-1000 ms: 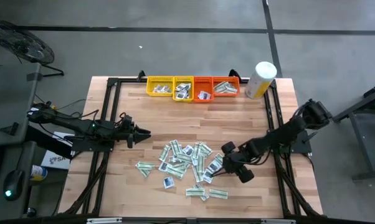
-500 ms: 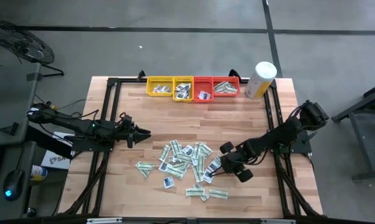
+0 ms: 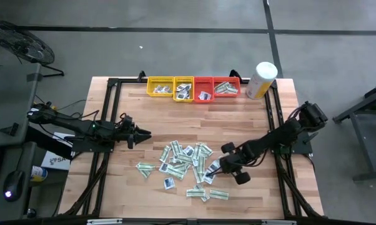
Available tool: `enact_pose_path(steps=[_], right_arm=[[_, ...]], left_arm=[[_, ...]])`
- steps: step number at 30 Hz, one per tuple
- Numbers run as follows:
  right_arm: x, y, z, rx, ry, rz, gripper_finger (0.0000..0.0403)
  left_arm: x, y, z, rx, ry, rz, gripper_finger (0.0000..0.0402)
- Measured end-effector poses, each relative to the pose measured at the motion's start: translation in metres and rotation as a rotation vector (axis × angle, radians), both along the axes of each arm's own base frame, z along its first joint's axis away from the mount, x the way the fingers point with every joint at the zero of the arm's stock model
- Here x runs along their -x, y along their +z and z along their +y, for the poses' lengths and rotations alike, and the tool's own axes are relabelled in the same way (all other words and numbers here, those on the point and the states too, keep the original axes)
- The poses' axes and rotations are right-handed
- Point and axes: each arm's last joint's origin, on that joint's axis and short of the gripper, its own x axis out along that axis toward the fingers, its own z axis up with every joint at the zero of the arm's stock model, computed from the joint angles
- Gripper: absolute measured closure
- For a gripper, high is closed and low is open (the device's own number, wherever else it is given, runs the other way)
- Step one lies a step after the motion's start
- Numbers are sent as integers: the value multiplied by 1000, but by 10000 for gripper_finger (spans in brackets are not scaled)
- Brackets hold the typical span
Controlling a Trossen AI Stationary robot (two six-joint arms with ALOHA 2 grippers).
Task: Pick & Place First Aid Supplies
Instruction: Put the green pad into the right orange bin
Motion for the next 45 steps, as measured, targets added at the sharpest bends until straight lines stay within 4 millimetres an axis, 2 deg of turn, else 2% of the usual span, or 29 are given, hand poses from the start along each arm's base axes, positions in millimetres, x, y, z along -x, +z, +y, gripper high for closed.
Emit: enact_pose_path(steps=[7,13,20,28,36,45], right_arm=[[-17,28,-5,144,-197,-30,401],[-33,56,-24,199,-377,-37,402],[-52,79,-68,204,-548,-62,402],[-57,88,-139,217,-709,-39,403],[-51,98,-197,273,-605,-13,403],[-34,107,-252,428,-208,67,403]], left_arm=[[0,0,0,0,0,0,223],[0,0,0,0,1,0,223],[0,0,0,0,1,0,223],[0,0,1,9,44,-4,223],[0,0,3,41,112,-12,223],[1,0,5,38,180,-19,223]])
